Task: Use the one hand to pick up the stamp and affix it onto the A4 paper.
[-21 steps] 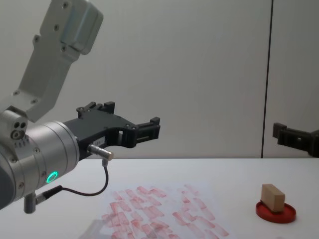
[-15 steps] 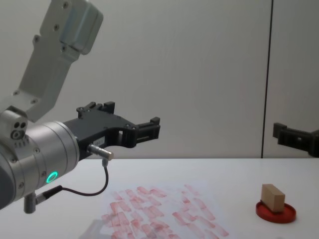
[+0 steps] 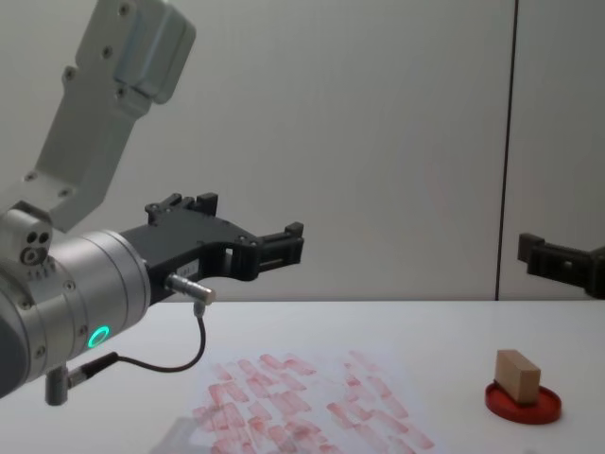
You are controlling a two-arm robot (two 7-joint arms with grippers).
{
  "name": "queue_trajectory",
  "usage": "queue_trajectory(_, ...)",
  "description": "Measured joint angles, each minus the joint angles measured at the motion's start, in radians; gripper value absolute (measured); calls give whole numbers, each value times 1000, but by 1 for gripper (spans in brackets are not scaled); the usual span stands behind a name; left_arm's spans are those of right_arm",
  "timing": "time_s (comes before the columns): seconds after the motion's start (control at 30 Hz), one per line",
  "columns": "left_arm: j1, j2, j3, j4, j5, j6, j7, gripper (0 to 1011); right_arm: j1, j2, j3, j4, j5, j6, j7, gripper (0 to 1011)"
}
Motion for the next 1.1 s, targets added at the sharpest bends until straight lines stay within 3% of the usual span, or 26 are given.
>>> queue_trajectory(0.43, 0, 0, 0, 0, 0, 0, 0, 993, 4, -18, -8, 0, -7, 31, -23, 1001)
queue_trajectory(0.77, 0, 0, 0, 0, 0, 0, 0, 993, 31, -79, -33, 13, -13, 140, -97, 1001)
queue_trajectory(1.1, 0, 0, 0, 0, 0, 0, 0, 993, 90, -152, -51, 78, -22, 250, -175, 1001)
